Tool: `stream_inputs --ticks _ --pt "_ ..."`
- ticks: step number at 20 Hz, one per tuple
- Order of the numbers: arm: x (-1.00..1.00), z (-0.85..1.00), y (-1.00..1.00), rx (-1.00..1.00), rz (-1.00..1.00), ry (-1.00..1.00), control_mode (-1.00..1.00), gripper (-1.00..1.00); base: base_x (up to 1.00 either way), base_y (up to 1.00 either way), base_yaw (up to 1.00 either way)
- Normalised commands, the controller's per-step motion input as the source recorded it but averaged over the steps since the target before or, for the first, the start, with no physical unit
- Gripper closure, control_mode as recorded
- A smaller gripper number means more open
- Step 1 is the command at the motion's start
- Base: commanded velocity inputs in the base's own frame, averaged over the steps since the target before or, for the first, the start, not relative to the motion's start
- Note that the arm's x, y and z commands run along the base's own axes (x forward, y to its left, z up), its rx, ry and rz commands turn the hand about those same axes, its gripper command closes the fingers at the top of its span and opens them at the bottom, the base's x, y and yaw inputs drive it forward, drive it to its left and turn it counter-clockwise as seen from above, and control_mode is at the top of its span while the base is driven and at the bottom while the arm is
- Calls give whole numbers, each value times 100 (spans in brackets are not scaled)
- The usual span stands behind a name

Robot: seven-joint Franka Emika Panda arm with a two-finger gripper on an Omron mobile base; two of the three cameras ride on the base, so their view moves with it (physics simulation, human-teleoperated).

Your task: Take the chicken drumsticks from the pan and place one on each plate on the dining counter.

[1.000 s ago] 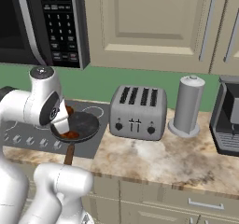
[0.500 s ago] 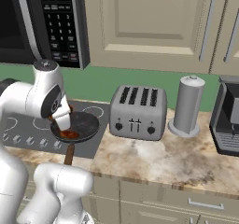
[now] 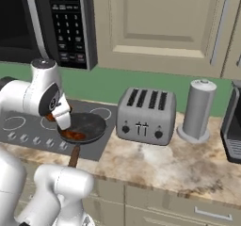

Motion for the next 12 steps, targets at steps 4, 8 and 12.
stream_inputs --ticks 4,8,12 --pt "0 0 0 0 0 0 100 100 -10 0 63" --pt "0 0 0 0 0 0 100 100 -6 0 79" --pt "0 0 0 0 0 0 100 100 -1 0 89"
